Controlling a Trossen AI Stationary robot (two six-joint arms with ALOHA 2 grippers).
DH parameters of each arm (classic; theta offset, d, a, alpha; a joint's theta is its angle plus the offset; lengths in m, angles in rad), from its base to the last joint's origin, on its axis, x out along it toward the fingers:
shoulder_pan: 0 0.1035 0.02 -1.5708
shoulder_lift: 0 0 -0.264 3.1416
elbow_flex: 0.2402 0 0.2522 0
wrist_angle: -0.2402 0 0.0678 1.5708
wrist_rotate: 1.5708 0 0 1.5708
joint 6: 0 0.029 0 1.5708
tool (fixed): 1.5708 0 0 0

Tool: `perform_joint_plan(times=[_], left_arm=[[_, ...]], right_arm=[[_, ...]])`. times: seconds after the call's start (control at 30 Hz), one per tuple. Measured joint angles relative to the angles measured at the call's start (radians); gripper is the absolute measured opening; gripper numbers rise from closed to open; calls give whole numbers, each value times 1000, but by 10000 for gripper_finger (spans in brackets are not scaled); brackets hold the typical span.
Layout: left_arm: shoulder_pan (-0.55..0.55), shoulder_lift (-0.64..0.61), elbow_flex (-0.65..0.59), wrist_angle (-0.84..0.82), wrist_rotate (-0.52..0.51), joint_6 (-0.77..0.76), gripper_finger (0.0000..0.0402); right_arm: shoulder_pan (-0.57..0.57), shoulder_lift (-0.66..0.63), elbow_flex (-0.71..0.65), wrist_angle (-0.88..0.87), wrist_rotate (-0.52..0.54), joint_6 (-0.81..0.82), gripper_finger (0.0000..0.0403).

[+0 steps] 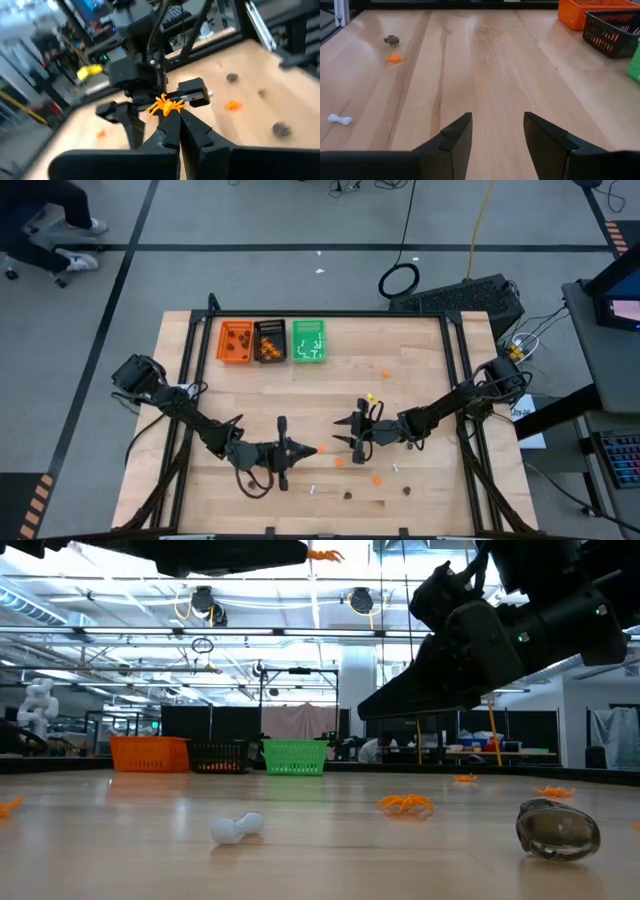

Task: Sort Halloween decoration
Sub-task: Put the orange spider toy into the black bin

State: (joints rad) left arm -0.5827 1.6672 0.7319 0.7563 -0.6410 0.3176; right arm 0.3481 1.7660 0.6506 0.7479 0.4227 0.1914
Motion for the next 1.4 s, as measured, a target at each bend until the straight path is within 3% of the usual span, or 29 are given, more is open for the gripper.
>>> perform_joint_plan(times=[0.17,0.3,0.4,0.67,0.97,1.23,1.4], left_arm=[[0,0,0,0,-54,-268,0],[0,-11,0,-9,-60,-338,0],[2,-58,0,-28,-129,-337,0],[84,-366,0,-494,-206,-448,0],[404,-614,1,-1052,-83,-541,0],[730,-568,0,-1118,165,-489,0],[881,-485,0,-1116,238,-437,0]], right_arm=[[0,0,0,-1,0,47,162],[0,0,0,-1,0,75,162],[1,0,0,-1,-1,85,162],[1,0,0,-17,-3,56,162],[1,0,0,-24,-4,-2,162],[0,0,0,-19,-2,-22,162],[0,0,0,-22,-1,-20,162]])
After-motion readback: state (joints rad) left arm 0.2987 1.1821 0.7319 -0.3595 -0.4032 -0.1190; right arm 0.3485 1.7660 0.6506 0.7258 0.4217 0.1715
